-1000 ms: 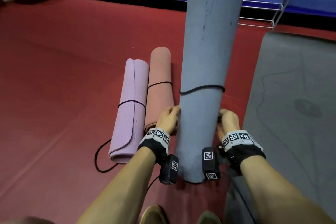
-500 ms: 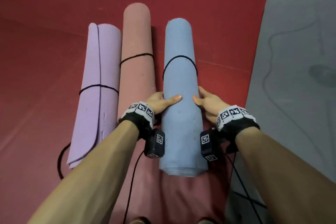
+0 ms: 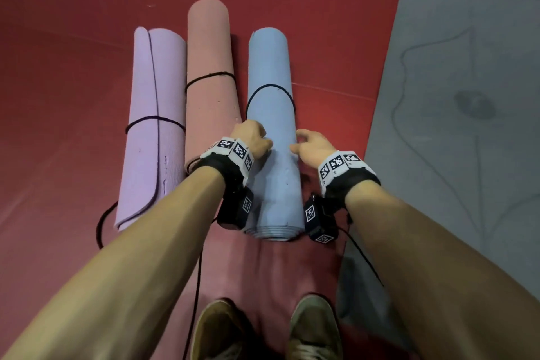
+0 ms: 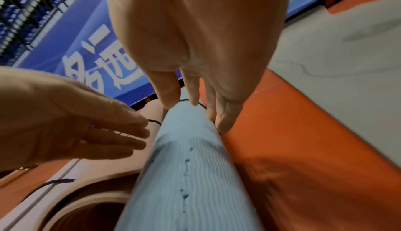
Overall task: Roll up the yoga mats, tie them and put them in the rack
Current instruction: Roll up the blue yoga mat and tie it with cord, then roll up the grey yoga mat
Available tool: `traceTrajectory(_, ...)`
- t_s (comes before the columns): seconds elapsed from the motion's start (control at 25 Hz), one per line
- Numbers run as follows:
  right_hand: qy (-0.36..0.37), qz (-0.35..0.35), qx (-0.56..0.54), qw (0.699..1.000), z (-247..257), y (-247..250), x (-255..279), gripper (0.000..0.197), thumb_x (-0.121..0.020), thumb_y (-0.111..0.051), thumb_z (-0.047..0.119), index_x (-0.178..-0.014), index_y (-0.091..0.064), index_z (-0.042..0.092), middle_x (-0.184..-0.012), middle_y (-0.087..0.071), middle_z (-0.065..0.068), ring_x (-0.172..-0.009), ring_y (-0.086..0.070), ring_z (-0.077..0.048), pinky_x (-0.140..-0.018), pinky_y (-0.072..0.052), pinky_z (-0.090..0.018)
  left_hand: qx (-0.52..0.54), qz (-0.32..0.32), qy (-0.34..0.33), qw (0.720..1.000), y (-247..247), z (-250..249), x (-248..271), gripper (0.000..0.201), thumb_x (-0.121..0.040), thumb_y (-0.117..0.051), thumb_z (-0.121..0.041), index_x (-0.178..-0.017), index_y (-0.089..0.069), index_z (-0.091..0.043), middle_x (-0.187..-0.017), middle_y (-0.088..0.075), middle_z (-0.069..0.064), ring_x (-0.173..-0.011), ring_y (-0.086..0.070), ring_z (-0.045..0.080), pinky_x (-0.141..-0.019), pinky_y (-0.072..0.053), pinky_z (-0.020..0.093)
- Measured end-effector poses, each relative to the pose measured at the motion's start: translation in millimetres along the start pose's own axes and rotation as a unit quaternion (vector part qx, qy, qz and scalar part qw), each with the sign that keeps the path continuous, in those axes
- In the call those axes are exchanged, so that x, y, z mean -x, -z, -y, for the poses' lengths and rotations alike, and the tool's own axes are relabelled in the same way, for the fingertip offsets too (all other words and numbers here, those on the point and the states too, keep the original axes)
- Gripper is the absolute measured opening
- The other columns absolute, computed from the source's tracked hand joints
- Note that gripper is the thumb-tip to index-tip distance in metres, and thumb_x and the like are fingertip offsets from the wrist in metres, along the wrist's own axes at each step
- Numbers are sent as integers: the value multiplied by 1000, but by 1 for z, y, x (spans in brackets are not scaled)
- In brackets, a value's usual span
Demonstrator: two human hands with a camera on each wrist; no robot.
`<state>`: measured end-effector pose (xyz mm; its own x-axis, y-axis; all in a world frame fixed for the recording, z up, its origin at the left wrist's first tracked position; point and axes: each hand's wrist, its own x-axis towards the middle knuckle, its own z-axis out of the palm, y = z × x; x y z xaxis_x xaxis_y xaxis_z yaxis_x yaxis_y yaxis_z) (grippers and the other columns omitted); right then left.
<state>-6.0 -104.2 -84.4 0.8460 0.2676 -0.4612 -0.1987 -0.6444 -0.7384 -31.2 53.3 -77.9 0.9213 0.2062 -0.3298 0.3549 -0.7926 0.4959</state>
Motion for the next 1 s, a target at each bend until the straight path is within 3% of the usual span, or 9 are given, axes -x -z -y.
traceTrajectory(0.08,8,-43,54,998,12,20,36,43,-94,-60,11,-137,-56,7,-134,-60,-8,-111,-58,-22,-97,-42,-29,28,4,-36,999,15,-26,28,32,-91,-65,-22,-118,-66,-5,-116,-69,13,-108,-63,28,-91,-49,29)
traceTrajectory(0.2,13,-91,92,992,22,50,84,38,-93,-61,10,-131,-62,11,-128,-64,-7,-92,-49,-15,-84,-43,-29,74,13,-86,993,30,-67,67,25,-88,-66,-17,-105,-70,0,-96,-72,18,-95,-69,33,-87,-56,41)
traceTrajectory(0.36,16,-134,154,979,28,90,163,34,-95,-55,6,-128,-64,9,-114,-67,-10,-92,-53,-19,-96,-48,-36,118,24,-159,980,38,-123,126,12,-85,-67,-12,-87,-69,0,-82,-72,23,-80,-71,35,-80,-58,48)
traceTrajectory(0.48,6,-149,173,974,27,107,204,35,-94,-48,2,-124,-65,4,-119,-67,-15,-109,-62,-33,-99,-50,-43,113,40,-198,973,36,-151,157,11,-86,-66,-9,-76,-65,-9,-80,-72,21,-78,-73,34,-79,-59,49)
traceTrajectory(0.56,4,-157,182,971,24,118,225,37,-93,-46,0,-125,-64,2,-123,-66,-17,-113,-61,-35,-98,-51,-46,102,49,-215,970,31,-166,173,6,-86,-64,-9,-81,-67,-7,-80,-72,20,-77,-73,33,-78,-60,49)
traceTrajectory(0.68,-3,-174,179,968,7,135,247,40,-93,-42,-2,-127,-63,3,-126,-64,-15,-113,-61,-35,-99,-50,-44,56,64,-229,970,13,-182,184,16,-86,-63,-11,-97,-70,-1,-81,-73,19,-81,-73,32,-77,-60,44)
traceTrajectory(0.84,-44,-179,156,970,-48,153,257,39,-95,-42,-1,-127,-64,1,-129,-63,-17,-116,-59,-36,-101,-49,-44,-34,119,-214,969,-39,-192,192,18,-88,-64,-14,-101,-71,-4,-72,-69,9,-74,-71,27,-76,-59,35)
traceTrajectory(1.0,-122,-178,110,970,-134,167,255,34,-96,-44,1,-123,-65,-2,-124,-64,-20,-115,-59,-37,-100,-49,-45,-83,213,-190,955,-123,-204,181,20,-88,-66,-17,-104,-70,-6,-93,-75,11,-84,-73,26,-81,-60,39)
